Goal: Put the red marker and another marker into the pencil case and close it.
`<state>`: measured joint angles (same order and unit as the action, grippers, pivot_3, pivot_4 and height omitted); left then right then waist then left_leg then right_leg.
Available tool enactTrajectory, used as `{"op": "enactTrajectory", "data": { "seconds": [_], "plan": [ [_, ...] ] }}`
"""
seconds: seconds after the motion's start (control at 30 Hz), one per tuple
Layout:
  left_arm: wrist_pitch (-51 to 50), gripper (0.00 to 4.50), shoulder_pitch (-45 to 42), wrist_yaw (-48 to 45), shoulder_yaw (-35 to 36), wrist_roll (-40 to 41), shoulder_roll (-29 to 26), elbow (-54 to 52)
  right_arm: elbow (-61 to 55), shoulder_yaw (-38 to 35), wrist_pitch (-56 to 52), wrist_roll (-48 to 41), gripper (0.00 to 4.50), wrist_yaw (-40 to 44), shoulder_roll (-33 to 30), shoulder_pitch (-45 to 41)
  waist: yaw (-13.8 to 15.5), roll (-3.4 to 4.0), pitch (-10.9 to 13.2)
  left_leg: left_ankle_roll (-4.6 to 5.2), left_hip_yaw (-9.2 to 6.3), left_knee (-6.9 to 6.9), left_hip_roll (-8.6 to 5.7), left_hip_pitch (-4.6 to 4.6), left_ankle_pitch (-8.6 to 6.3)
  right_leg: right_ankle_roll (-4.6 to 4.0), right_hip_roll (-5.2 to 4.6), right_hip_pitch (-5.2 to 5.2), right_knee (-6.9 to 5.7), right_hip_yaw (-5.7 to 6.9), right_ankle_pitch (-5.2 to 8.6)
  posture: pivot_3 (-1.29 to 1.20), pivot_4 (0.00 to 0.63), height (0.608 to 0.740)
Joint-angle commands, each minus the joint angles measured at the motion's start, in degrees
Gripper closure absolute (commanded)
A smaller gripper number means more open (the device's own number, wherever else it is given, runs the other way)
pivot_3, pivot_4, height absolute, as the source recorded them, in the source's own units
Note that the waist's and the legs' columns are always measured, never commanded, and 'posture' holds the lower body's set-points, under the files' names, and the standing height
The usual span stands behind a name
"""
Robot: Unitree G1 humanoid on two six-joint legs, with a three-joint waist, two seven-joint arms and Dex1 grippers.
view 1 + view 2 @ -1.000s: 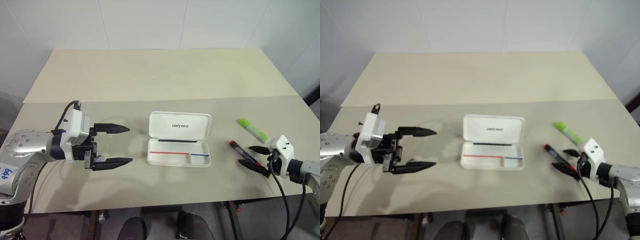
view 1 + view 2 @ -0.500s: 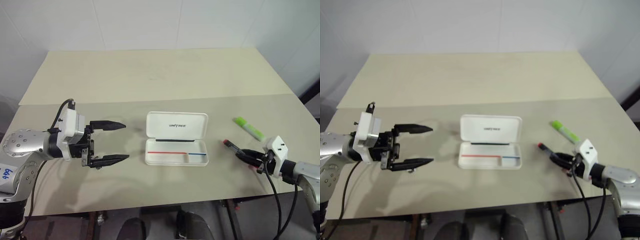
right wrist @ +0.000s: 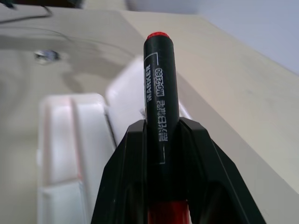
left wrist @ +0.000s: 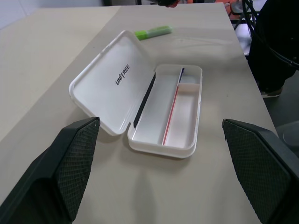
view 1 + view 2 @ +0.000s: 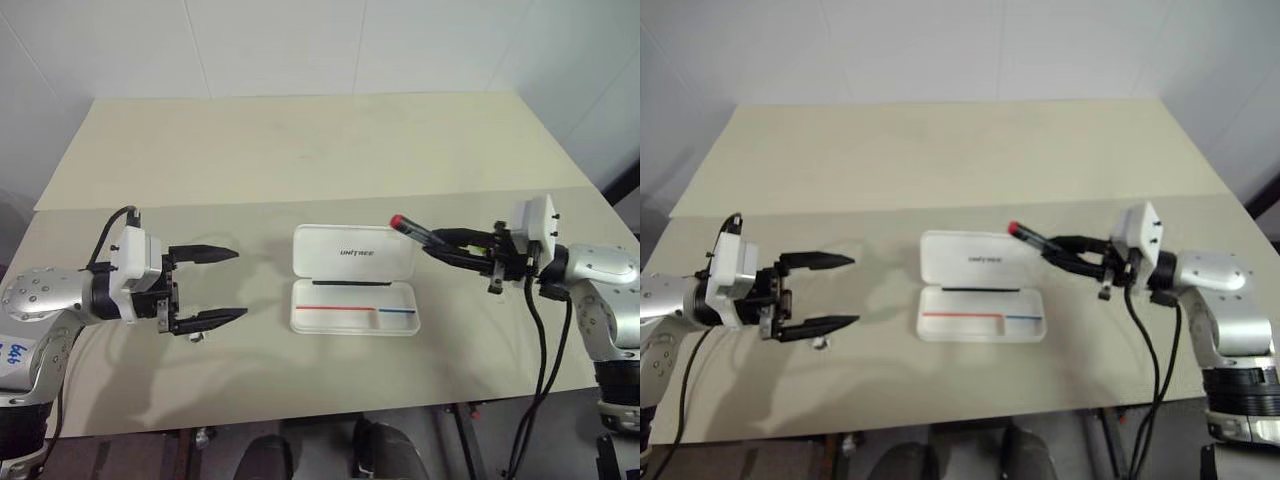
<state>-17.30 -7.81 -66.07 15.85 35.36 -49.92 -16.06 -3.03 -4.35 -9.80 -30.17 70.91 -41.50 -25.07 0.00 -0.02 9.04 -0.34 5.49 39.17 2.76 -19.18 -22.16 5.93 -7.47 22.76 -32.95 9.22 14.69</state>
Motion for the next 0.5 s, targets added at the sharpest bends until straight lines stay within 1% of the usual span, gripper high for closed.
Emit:
{"op": "enactTrajectory", "data": {
  "seconds": [0.03,0.17,0.27,0.5],
  "plan": [
    [1.3,0.0,1.1,0.9,2.6,-0.1,-0.1,-1.8,-1.4,5.9,2.1,1.6,3.9,5.3,1.4,-2.1,-0.1,0.0,0.0,0.0,0.0,0.0,0.0,0.0,0.0,0.0,0.01,0.0,0.01,0.0,0.0,0.0,0.15,0.74],
    [1.1,0.0,2.1,1.8,2.7,0.1,0.2,-3.1,3.8,11.1,6.0,5.6,3.9,8.4,4.3,-4.1,0.1,0.0,0.0,0.0,-0.01,0.01,-0.01,0.01,0.0,0.0,-0.01,0.0,-0.01,-0.02,0.0,0.0,0.15,0.74],
    [1.6,0.0,3.0,3.0,2.6,-0.6,0.5,-4.1,10.5,15.7,12.3,11.5,3.9,9.5,7.7,-6.8,-0.2,-0.03,0.0,0.0,0.03,0.03,-0.01,0.04,0.0,0.0,0.0,0.0,-0.01,-0.03,0.0,0.0,0.15,0.74],
    [0.3,0.0,3.7,4.5,1.9,0.1,0.6,-6.2,21.1,20.4,17.8,18.0,3.9,9.1,14.0,-12.5,-0.3,0.0,0.0,-0.02,0.03,0.03,0.02,0.05,0.01,-0.01,0.02,0.03,-0.08,-0.02,0.01,0.0,0.15,0.74]
  ]
}}
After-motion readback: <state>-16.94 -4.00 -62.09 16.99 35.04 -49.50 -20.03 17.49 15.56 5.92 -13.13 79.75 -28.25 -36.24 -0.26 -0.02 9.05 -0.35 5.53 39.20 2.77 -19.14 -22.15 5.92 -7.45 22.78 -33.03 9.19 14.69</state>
